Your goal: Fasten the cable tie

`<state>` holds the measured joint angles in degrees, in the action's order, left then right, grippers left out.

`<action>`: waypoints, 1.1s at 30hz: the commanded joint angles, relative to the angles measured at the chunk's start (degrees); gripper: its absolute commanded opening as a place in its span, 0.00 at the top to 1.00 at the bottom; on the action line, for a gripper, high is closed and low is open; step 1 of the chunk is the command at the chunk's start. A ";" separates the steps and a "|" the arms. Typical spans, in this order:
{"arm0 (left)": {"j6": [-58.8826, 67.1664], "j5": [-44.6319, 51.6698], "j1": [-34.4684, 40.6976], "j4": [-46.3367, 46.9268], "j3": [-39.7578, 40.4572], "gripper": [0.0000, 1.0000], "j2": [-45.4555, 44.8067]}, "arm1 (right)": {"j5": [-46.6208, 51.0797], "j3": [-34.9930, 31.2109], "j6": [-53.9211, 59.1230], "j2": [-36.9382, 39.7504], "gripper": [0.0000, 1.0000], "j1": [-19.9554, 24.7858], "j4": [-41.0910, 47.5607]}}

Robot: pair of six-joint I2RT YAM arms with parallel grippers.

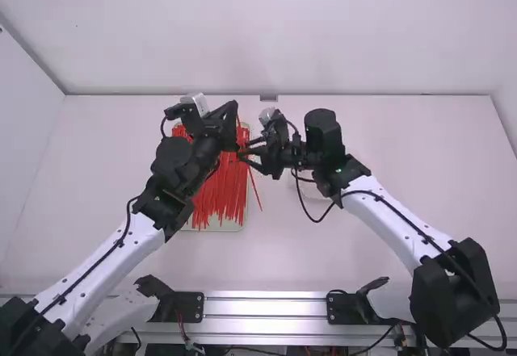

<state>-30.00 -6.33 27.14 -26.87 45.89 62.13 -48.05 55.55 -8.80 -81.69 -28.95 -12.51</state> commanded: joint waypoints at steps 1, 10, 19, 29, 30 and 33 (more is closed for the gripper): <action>1.09 -0.63 0.59 -0.44 0.00 0.98 -0.20 | -0.13 1.88 -0.02 -0.61 0.86 0.09 -0.13; 2.43 -0.59 0.24 -0.94 -0.02 0.90 -0.20 | 0.52 1.88 0.22 -0.61 1.00 0.46 0.33; 11.74 -2.12 0.20 -2.19 0.00 0.58 -3.30 | -8.02 1.88 0.00 -0.59 1.00 9.05 -0.37; 24.44 13.84 0.20 11.54 9.49 0.29 -5.88 | -23.43 1.88 1.09 -0.59 1.00 17.35 -7.74; 25.66 15.96 0.20 12.81 10.54 0.27 -5.68 | -24.06 1.88 1.09 -0.59 1.00 17.57 -8.41; 27.52 21.22 0.20 17.77 14.84 0.15 -4.63 | -26.12 1.88 1.07 -0.59 1.00 18.21 -11.32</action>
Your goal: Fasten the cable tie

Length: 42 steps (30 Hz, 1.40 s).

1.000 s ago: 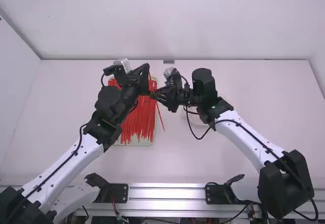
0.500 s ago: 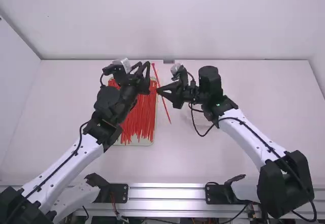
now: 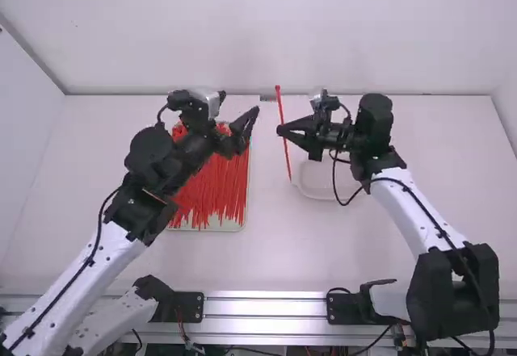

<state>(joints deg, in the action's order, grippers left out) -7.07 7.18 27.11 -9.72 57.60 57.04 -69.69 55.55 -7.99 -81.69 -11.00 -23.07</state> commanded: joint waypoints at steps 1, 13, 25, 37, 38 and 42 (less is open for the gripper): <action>4.63 8.85 0.22 2.10 4.50 0.10 0.85 | -5.22 1.88 0.28 -0.59 1.00 0.17 -1.73; 13.99 22.14 -1.68 12.83 14.80 0.01 6.54 | -9.25 1.88 -5.99 -0.61 1.00 0.13 -14.25; 2.97 52.15 -17.75 -0.44 14.78 0.01 12.66 | -9.90 1.88 -6.23 -0.61 1.00 0.15 -15.58; -13.73 66.18 -18.08 -19.74 14.75 0.00 20.46 | -3.67 1.88 -9.88 -0.61 1.00 -4.17 -20.33; -15.37 66.93 -18.05 -21.49 14.75 0.02 20.72 | -2.27 1.88 -10.10 -0.61 1.00 -4.61 -20.26; -18.23 67.32 -18.01 -23.61 14.75 0.11 20.87 | -0.09 1.88 -10.19 -0.61 1.00 -5.73 -20.37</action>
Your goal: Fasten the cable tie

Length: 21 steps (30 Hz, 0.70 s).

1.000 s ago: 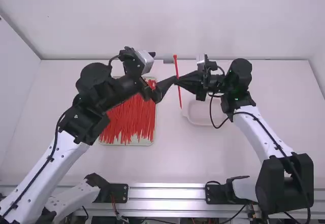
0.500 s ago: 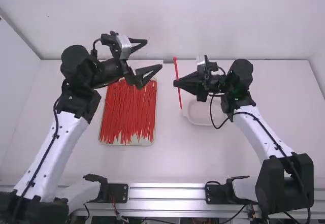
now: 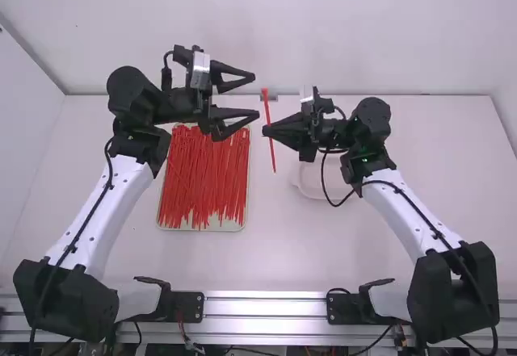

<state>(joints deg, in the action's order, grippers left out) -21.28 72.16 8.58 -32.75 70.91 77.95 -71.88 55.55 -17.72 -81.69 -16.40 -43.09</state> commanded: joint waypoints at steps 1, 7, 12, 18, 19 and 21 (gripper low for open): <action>-3.98 2.58 0.52 -0.48 1.44 0.16 -0.04 | 2.60 1.88 -0.48 -0.61 1.00 -0.74 -0.46; -3.80 4.96 0.52 -0.55 1.44 0.37 -0.04 | 2.99 1.88 -0.50 -0.61 1.00 -2.19 -1.62; -3.78 4.79 0.52 -0.22 1.44 0.46 -0.02 | 5.62 1.88 -0.52 -0.61 1.00 -3.43 -1.70; -3.78 4.79 0.52 -0.28 1.44 0.55 -0.02 | 5.95 1.88 -0.52 -0.61 1.00 -3.52 -1.70; -3.80 4.79 0.52 -0.28 1.44 0.57 -0.02 | 5.90 1.88 -0.55 -0.61 1.00 -3.54 -1.75; -3.78 4.79 0.55 -0.28 1.44 0.57 -0.02 | 5.95 1.88 -0.52 -0.61 1.00 -3.52 -1.75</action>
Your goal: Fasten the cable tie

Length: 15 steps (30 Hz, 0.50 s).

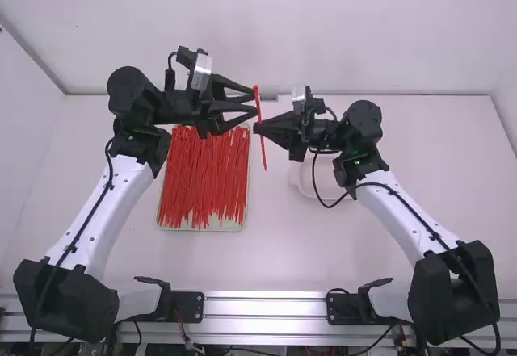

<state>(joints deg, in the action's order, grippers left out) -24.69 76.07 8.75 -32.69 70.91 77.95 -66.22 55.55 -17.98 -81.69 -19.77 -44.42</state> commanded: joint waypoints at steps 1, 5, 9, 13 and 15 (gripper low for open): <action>-0.39 0.85 0.37 -0.35 1.44 0.57 -0.02 | 0.28 1.88 -0.26 -0.61 1.00 -0.15 -0.42; -0.35 -1.53 1.22 0.15 1.40 0.58 -0.02 | 0.28 1.88 -0.28 -0.61 1.00 -0.15 -0.42; 0.15 -3.28 2.19 0.57 1.40 0.64 -0.04 | 0.26 1.88 -0.26 -0.61 1.00 -0.15 -0.39; 0.90 -3.52 1.77 0.74 1.40 0.76 -0.04 | 0.22 1.88 -0.26 -0.61 1.00 -0.15 -0.37; 0.90 -3.50 1.88 0.72 1.40 0.76 -0.04 | 0.24 1.88 -0.26 -0.61 1.00 -0.13 -0.39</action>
<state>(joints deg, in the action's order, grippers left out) -24.45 72.99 10.68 -31.75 70.91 77.95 -65.84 55.55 -18.04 -81.69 -19.77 -44.42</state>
